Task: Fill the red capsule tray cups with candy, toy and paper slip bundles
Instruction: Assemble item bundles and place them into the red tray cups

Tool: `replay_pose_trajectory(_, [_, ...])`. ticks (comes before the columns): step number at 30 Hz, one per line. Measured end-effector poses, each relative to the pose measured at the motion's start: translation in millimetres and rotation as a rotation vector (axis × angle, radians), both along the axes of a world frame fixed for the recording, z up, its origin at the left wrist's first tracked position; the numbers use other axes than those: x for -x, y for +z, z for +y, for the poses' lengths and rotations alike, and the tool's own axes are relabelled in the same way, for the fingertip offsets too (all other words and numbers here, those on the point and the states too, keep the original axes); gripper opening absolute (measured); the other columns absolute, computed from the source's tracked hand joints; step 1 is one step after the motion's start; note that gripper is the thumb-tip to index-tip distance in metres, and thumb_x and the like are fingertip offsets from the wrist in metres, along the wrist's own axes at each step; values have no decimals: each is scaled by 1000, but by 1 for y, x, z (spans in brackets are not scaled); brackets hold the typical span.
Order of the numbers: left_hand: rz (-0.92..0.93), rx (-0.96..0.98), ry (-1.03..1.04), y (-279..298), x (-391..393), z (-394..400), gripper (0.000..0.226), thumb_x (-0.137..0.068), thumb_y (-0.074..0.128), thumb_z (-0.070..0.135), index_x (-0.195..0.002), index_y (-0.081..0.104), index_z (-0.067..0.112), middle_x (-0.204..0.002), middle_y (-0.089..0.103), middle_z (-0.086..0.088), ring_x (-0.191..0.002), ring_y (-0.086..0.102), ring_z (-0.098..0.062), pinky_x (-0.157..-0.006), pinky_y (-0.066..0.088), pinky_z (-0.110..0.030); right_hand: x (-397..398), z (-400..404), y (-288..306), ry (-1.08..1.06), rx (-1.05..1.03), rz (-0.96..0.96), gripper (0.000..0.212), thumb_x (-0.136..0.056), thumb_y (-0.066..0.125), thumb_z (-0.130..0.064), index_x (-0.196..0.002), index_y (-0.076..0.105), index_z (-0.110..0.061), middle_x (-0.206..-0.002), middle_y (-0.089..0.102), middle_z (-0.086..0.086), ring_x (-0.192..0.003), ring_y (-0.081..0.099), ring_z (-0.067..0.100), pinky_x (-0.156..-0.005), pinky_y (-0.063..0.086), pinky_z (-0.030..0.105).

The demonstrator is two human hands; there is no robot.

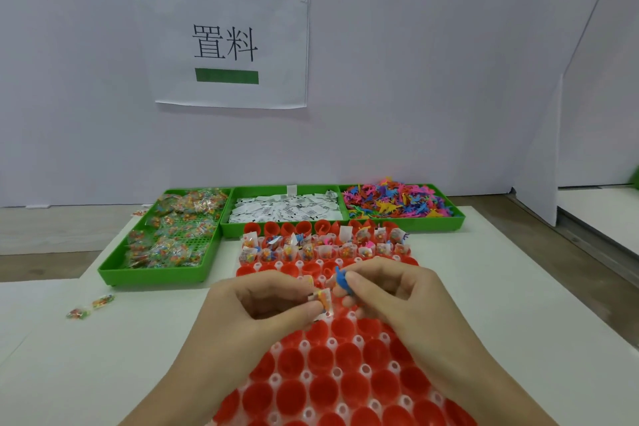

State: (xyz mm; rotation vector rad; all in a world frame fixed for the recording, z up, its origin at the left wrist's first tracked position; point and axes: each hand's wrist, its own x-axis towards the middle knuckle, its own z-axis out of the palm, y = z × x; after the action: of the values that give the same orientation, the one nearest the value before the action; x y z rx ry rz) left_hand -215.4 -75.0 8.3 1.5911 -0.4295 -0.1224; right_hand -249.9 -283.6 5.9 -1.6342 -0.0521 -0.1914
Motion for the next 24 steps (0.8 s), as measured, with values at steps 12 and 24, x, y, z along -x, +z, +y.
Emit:
replay_pose_trajectory(12, [-267,-169,-32,12,-52,-82,12,-76,90,20,-83,80,19,-78,78,6,-74,76,-9,-73,60,-19,-15,-58,3,-182,56,-11,9,-90,75,-27,-94,83,-28,-91,80,-2,-89,75,12,-76,58,20])
replay_pose_trajectory(24, [-441,-435,-134,-2,-79,-120,10,-76,90,20,-81,82,17,-74,77,7,-71,72,-2,-68,53,-12,-33,-100,-14,-164,352,26,7,-88,77,-20,-87,82,-25,-82,78,-5,-75,72,6,-68,55,20])
